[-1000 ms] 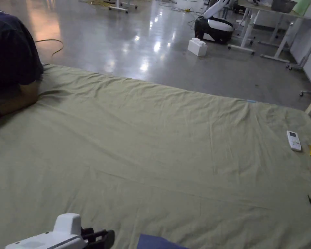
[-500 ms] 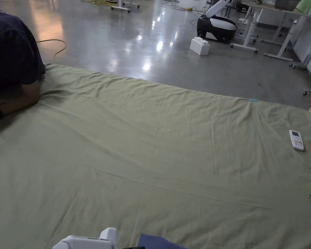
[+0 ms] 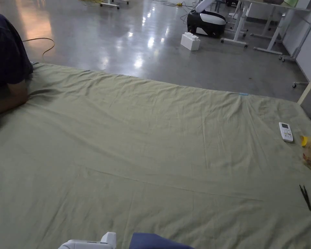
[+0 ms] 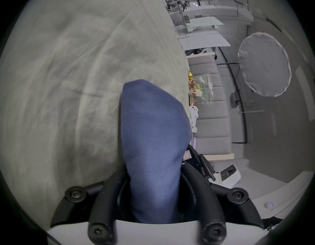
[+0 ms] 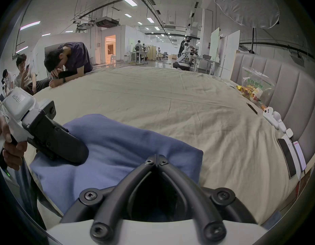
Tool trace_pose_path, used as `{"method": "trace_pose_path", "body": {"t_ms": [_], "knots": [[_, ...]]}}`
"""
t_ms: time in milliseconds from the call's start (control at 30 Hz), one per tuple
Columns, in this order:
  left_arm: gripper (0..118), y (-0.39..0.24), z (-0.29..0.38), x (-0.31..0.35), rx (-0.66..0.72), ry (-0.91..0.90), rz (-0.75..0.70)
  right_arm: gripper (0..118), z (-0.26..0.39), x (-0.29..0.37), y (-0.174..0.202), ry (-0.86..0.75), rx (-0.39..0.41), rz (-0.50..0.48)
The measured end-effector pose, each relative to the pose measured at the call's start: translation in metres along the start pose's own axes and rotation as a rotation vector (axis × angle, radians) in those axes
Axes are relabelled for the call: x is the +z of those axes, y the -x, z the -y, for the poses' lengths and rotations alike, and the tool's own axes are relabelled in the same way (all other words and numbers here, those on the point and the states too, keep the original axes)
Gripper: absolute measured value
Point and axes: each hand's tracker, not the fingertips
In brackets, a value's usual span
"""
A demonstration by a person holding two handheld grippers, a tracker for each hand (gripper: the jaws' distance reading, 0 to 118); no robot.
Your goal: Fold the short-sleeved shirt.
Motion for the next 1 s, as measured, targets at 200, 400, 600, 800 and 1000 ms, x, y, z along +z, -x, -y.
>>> {"method": "trace_pose_path", "body": {"t_ms": [200,400,600,800,1000], "knots": [[23,0.003,-0.004,0.004,-0.101,-0.011,-0.030,0,0.004,0.001,0.000,-0.006,0.027,0.018],[21,-0.045,0.015,0.018,-0.280,-0.011,-0.096,0,-0.002,0.000,0.003,-0.007,0.045,0.040],[21,-0.069,0.018,0.039,-0.341,-0.021,-0.133,0,-0.011,-0.008,0.013,-0.009,0.039,0.022],[20,-0.057,-0.008,0.096,-0.301,-0.086,-0.117,0,-0.041,-0.003,0.017,-0.041,-0.012,-0.016],[20,-0.025,-0.058,0.199,-0.229,-0.210,-0.183,0,-0.082,-0.005,-0.006,-0.108,-0.021,0.029]]}}
